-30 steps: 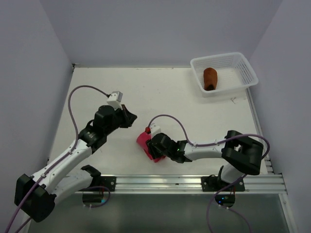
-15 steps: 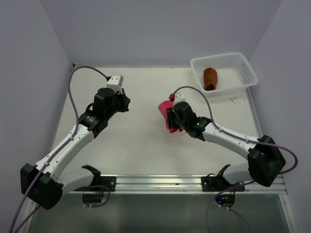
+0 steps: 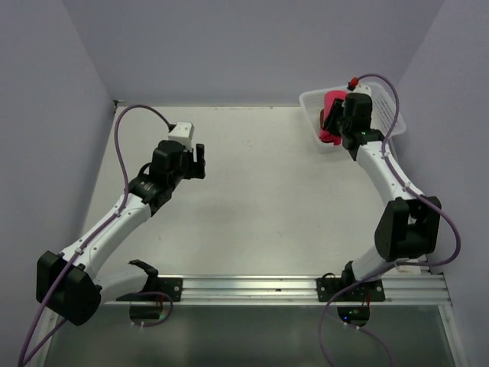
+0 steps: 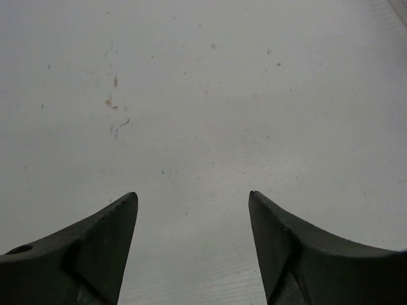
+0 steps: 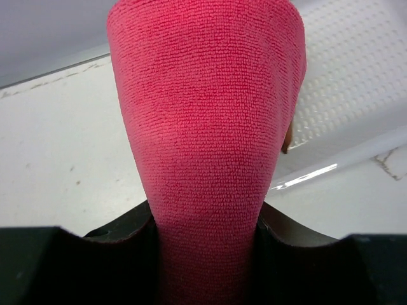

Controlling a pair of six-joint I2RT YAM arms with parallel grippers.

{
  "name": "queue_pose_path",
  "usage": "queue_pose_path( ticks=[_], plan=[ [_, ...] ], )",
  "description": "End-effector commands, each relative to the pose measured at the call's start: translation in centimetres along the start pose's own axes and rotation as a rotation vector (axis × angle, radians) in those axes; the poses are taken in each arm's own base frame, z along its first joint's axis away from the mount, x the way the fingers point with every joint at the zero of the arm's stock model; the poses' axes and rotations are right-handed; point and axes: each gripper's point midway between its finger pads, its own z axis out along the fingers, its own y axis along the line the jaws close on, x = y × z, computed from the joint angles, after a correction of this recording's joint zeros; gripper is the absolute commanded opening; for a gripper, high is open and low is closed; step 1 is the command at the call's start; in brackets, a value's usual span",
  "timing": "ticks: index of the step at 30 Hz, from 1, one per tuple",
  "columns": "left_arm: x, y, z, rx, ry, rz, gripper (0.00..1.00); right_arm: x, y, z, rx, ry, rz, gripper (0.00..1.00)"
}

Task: Roll the towels
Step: Place the rolled towel into the container

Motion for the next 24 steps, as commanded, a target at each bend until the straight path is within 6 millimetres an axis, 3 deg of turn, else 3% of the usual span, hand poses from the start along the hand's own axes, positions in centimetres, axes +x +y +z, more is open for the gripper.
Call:
queue_pose_path(
  ticks=[1,2,3,11,12,14,15,24],
  plan=[
    [0.2,2.5,0.1,-0.129,-0.005,-0.007,0.78,-2.0,-1.6,1.5,0.022,-0.024,0.037,0.00],
    [0.2,2.8,0.1,-0.145,-0.009,-0.013,0.84,-2.4,-2.7,1.9,0.047,-0.034,0.047,0.00],
    [0.3,3.2,0.1,-0.162,-0.011,-0.019,0.99,-2.5,-3.3,2.6,0.064,-0.044,0.052,0.00],
    [1.6,5.2,0.8,-0.254,0.006,-0.117,1.00,-3.1,-8.6,6.8,0.174,-0.117,0.124,0.00],
    [1.7,5.4,0.8,-0.263,0.005,-0.120,0.99,-3.9,-8.8,7.2,0.171,-0.142,0.132,0.00],
    [2.0,5.4,1.2,-0.263,0.015,-0.124,1.00,-3.4,-9.6,8.3,0.183,-0.125,0.142,0.00],
    [2.1,5.4,1.3,-0.267,0.019,-0.123,1.00,-4.7,-9.6,8.7,0.176,-0.163,0.147,0.00],
    [3.2,6.1,2.3,-0.294,0.058,-0.147,1.00,-5.6,-12.0,12.2,0.217,-0.213,0.177,0.00]
  ],
)
